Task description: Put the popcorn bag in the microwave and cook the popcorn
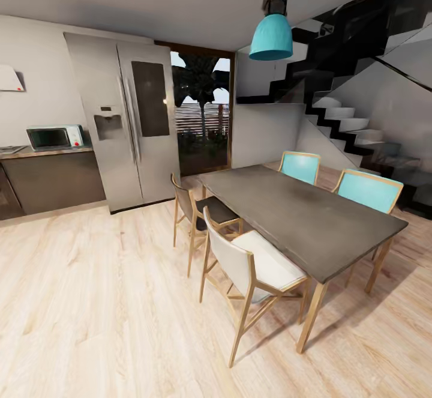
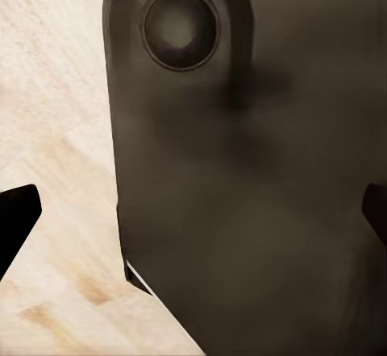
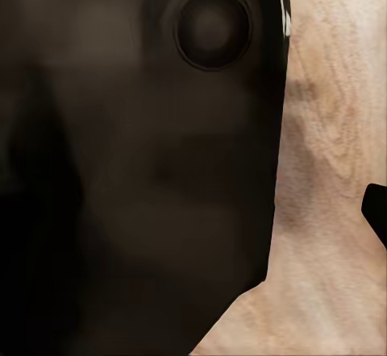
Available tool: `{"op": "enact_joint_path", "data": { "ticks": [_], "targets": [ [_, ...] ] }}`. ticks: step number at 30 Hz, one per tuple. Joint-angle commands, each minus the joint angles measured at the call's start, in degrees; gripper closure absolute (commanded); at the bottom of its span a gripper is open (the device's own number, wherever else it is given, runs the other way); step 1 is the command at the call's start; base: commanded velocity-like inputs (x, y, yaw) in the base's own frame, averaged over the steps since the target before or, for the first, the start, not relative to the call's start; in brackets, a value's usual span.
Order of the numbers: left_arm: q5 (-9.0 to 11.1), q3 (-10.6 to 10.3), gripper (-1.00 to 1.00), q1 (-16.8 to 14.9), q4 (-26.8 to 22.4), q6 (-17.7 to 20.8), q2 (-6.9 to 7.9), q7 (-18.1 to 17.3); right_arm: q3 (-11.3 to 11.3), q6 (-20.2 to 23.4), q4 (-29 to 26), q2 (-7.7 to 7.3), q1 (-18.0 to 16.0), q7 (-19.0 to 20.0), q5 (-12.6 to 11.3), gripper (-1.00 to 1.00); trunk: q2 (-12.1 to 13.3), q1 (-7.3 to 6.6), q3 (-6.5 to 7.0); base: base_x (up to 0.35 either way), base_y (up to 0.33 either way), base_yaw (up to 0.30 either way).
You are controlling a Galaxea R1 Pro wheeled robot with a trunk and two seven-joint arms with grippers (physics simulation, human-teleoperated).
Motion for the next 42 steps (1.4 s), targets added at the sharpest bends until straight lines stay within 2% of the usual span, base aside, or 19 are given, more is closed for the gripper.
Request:
{"op": "enact_joint_path", "data": {
  "ticks": [1,3,6,11,15,25,27,28,29,30,33,42],
  "targets": [
    [0.0,0.0,-1.0,0.0,0.0,0.0,0.0,0.0,0.0,0.0,0.0,0.0,0.0,0.0,0.0,-1.0,0.0,0.0,-0.03,0.0,0.0,0.0],
    [0.4,0.5,-1.0,0.0,-0.2,-0.2,-0.36,-0.1,0.4,0.2,0.2,-0.18,-0.1,-0.1,0.1,-1.0,0.0,0.0,-0.03,0.0,0.0,0.0],
    [0.4,0.6,-1.0,0.0,-0.4,-0.4,-0.29,-0.1,0.6,0.2,0.2,-0.16,-0.1,0.0,0.2,-1.0,0.0,0.0,-0.03,0.0,0.0,0.0],
    [1.9,0.9,-1.0,0.0,-2.1,-2.0,-0.1,0.0,0.3,0.2,0.1,-0.18,-0.1,-0.1,0.2,-1.0,0.0,0.0,-0.03,0.0,0.0,0.0],
    [2.0,0.9,-1.0,0.0,-2.4,-2.5,-0.09,0.0,0.3,0.2,0.1,-0.18,-0.1,-0.1,0.2,-1.0,0.0,0.0,-0.03,0.0,0.0,0.017],
    [2.3,0.9,-1.0,0.0,-2.4,-2.6,-0.09,0.1,0.9,0.3,0.1,-0.1,-0.1,-0.1,0.4,-1.0,0.0,0.0,-0.03,0.0,0.0,0.254],
    [3.1,0.9,-1.0,-0.1,-2.4,-2.6,-0.05,0.1,0.9,0.2,0.1,-0.09,-0.1,-0.1,0.4,-1.0,0.0,0.0,-0.03,0.0,0.0,0.279],
    [5.3,0.8,-1.0,-0.1,-2.4,-2.5,0.07,0.1,0.8,0.1,0.1,-0.02,-0.1,-0.1,0.4,-1.0,0.0,0.0,-0.03,0.0,0.0,0.279],
    [6.3,0.8,-1.0,-0.1,-2.4,-2.6,0.11,0.0,0.8,0.1,0.1,0.08,-0.1,-0.1,0.4,-1.0,0.0,0.0,-0.03,0.0,0.0,0.28],
    [8.1,0.7,-1.0,0.0,-2.4,-2.6,0.15,0.0,0.8,-0.6,0.1,0.22,-0.1,-0.1,0.4,-1.0,0.0,0.0,-0.03,0.0,0.0,0.28],
    [8.9,0.7,-1.0,0.0,-2.4,-2.6,0.11,0.0,0.7,-1.8,0.2,0.29,-0.1,-0.2,0.4,-1.0,0.0,0.0,-0.03,0.0,0.0,0.28],
    [9.1,0.7,-1.0,0.0,-2.4,-2.7,0.09,0.0,0.6,-2.2,0.2,0.35,-0.1,-0.2,0.3,-1.0,0.0,0.0,-0.03,0.0,0.0,0.281]
  ]
}}
